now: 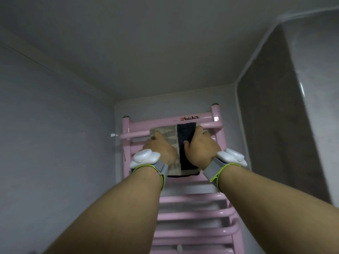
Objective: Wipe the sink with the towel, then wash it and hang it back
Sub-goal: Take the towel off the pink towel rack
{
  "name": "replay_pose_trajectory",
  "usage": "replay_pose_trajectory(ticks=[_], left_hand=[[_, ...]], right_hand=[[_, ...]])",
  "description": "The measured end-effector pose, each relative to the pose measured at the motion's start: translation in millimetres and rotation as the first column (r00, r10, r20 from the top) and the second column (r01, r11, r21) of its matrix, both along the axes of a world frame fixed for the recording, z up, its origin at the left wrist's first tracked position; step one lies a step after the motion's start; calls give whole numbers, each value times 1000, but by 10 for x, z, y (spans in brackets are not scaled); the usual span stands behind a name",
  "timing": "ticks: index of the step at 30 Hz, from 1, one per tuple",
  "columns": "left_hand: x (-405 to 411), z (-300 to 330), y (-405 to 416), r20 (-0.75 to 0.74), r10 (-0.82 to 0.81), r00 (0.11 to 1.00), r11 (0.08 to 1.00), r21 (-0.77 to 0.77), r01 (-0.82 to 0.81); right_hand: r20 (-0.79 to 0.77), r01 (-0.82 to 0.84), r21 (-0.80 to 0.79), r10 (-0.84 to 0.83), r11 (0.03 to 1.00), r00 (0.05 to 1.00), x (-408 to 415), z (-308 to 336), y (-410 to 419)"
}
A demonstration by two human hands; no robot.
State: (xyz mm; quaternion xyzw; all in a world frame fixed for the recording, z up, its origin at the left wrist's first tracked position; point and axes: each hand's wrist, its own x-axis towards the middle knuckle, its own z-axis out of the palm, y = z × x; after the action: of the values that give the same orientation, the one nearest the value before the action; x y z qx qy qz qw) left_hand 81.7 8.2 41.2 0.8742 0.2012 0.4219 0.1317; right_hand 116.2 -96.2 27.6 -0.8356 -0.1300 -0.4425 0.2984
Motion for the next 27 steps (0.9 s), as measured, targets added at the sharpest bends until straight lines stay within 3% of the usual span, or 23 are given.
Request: replay_pose_trajectory(ticks=[2,5,9,14,18,21,27], left_hand=[[73,29,25,38,-77,996,990,-119,81],[133,54,29,151,-199,968,946,-229,230],[75,158,6,379,-240,894,873,-320,369],[148,258,133,493,-306,815,664,-503,554],[212,338,257,619,-377,689,543,-455,706],[-53,385,168,681,-374,629,564,-372,738],[-411,522,215,703,-375,604,683,-231,693]], right_hand=[[-5,-43,74,43,996,999,48,34,-3],[4,-253,143,255,957,967,85,108,-50],[7,-371,282,385,885,923,129,192,-67],[-66,-447,370,503,814,862,104,344,-103],[8,-522,394,565,757,825,28,449,-65],[99,-552,391,563,736,821,-86,520,-61],[227,-569,376,523,731,822,-349,701,-62]])
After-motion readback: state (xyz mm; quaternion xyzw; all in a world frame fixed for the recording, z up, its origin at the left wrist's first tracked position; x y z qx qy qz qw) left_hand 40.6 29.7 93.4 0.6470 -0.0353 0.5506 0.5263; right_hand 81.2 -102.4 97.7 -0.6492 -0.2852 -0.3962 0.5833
